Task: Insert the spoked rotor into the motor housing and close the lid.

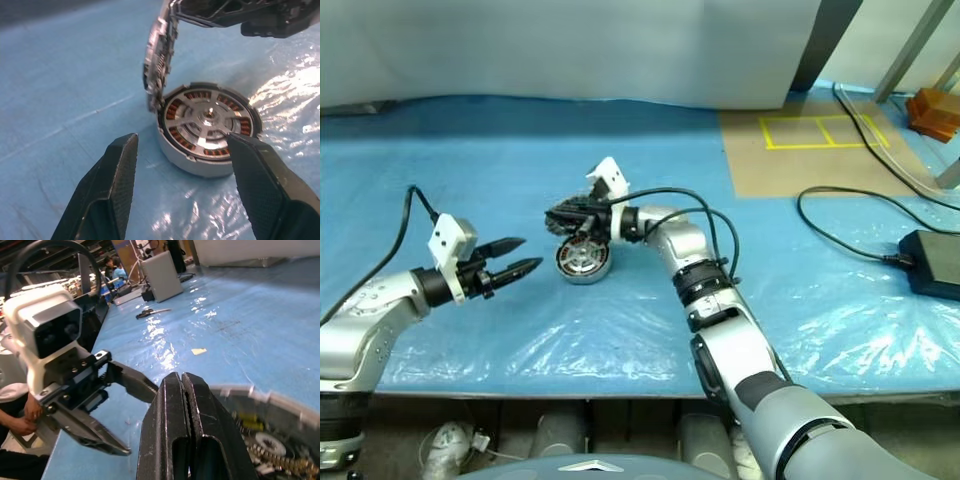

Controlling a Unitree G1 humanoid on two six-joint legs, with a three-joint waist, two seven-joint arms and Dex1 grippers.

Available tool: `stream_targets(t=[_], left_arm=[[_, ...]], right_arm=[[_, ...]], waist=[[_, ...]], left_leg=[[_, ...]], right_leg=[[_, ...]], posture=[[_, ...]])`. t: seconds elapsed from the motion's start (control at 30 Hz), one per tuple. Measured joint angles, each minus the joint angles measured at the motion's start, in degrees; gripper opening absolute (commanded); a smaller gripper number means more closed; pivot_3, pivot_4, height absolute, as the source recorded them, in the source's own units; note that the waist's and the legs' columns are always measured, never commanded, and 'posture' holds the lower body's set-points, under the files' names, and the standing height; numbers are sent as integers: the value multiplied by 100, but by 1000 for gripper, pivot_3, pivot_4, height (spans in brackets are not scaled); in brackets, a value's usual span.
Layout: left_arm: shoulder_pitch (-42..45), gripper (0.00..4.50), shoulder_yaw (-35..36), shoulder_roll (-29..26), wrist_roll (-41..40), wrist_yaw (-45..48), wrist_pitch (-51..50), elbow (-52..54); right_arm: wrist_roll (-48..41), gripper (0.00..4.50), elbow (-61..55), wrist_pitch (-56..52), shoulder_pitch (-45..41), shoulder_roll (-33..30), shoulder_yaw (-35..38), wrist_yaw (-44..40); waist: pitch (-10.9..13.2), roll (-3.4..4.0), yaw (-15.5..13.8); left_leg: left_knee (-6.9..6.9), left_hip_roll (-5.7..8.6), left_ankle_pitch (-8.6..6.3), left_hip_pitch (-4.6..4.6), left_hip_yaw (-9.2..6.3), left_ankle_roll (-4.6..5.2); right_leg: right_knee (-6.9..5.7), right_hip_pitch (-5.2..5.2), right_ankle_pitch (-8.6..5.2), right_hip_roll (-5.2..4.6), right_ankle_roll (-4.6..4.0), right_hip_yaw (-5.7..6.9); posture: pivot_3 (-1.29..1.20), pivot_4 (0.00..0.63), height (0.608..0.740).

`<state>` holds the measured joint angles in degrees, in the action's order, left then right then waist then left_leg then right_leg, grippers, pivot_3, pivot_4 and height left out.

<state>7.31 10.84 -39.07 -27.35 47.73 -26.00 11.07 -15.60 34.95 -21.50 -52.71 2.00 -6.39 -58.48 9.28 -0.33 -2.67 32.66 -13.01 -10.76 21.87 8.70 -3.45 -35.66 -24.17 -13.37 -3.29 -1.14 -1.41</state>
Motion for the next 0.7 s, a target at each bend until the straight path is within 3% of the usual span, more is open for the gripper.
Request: stream_targets(t=[0.1,0.3,0.4,0.57,0.7], left_arm=[[211,2999,67,-16,1,-61,41,-207],[726,2999,133,-206,7,56,46,-1063],[1479,2999,76,-26,50,85,112,-1776],[2971,2999,-54,743,-23,482,368,-3265],[3907,2094,-485,1017,476,866,932,-4876]], right_arm=[[-14,0,-374,-181,243,-236,-118,-151],[23,0,-1008,-579,1095,-1284,-304,-442],[24,0,-1256,-760,1351,-1644,-332,-489],[96,0,-1766,-804,1662,-2055,-440,-514],[103,0,-2030,-963,1879,-2202,-443,-362]], waist=[[0,-1,-6],[0,-2,-99],[0,-2,-138],[1,-6,-177],[1,-8,-164]], left_leg=[[1,5,0,5,-1,0],[8,6,0,4,-5,-1],[18,7,1,2,-5,0],[31,13,1,4,-4,0],[26,13,3,3,-9,3]], right_leg=[[4,0,2,-3,3,0],[-2,1,3,-3,5,0],[-9,2,3,-3,5,-4],[-7,9,6,-7,9,-10],[-9,7,9,-2,13,-11]], posture=[[0,150,740],[0,150,740],[0,150,740],[0,150,740],[0,150,740]])
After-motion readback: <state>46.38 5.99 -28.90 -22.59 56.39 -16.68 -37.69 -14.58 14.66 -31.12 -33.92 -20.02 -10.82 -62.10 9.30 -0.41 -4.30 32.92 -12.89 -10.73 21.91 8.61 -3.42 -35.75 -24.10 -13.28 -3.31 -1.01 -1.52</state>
